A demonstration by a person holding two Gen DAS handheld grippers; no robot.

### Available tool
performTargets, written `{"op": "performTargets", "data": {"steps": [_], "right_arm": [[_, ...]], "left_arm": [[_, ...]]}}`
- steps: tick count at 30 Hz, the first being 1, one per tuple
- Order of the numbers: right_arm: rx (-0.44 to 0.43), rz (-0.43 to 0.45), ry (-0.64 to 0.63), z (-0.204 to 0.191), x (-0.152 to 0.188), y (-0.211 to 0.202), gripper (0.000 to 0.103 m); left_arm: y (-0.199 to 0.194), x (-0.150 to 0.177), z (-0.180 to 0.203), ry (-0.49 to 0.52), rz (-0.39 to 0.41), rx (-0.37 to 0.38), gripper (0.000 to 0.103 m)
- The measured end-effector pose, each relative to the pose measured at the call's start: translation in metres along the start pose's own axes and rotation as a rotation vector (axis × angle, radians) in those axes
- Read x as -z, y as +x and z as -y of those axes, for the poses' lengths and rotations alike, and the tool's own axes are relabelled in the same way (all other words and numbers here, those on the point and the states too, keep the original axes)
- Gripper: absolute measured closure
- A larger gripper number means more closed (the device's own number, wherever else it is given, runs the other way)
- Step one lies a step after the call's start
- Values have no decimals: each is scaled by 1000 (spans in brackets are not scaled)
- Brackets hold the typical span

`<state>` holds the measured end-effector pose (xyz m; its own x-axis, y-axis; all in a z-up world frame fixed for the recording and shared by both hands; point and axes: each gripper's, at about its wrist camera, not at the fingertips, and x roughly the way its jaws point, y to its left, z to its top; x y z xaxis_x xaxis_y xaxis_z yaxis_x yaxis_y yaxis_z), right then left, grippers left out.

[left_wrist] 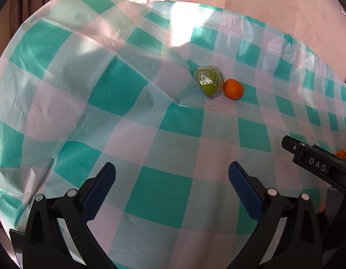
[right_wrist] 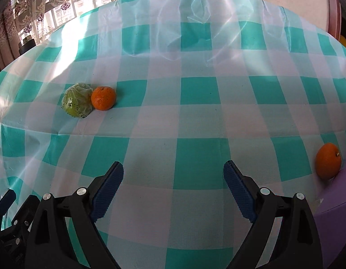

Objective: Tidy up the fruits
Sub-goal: 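Close the right tool on the orange lying beside the box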

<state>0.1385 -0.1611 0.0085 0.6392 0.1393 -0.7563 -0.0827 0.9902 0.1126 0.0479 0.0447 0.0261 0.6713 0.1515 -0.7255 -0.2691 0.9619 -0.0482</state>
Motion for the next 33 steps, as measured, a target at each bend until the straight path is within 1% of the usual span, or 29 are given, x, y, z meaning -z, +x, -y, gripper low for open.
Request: {"op": "performTargets", "data": {"steps": [3,6,9,14,15,18,20,21,22,25,28,29,33], "right_arm": [[-14,-23,39,9,-12,12,15],[-22,-23,13,3,-23,21,14],[-50,-26,-60,-20,-35,32,15],[-85,-24,-220,-72,-52,52,16],[-88,-24,-242,-81,-56,56,18],[-95,-44,-293,-100,-65,69,32],[-110,-46,-315,-108,-69,72,37],[-120,-42,-323,-109,-69,72,45],[-129,-33,-321,-108,-69,69,63],[-144,-23,-261,-97,-66,61,63],[-153,23,-172,-75,-61,46,64],[-155,32,-150,-66,-54,37,64],[-156,40,-65,-40,-42,21,64]], "left_arm": [[4,-5,-4,-24,-3,-5,2],[6,-5,-9,-48,-6,16,2],[8,-4,-12,-64,-25,24,2],[12,-3,-17,-77,-53,30,2],[13,-2,-17,-76,-57,24,2],[13,-3,-20,-85,-73,22,2],[14,-3,-21,-81,-85,9,2],[14,-4,-20,-75,-92,-1,2],[14,-4,-21,-70,-97,-7,2],[14,-5,-22,-66,-108,-14,2],[17,-5,-20,-61,-127,-13,2],[17,-6,-18,-55,-128,-13,2],[18,-11,-7,-14,-122,-31,2]]}}
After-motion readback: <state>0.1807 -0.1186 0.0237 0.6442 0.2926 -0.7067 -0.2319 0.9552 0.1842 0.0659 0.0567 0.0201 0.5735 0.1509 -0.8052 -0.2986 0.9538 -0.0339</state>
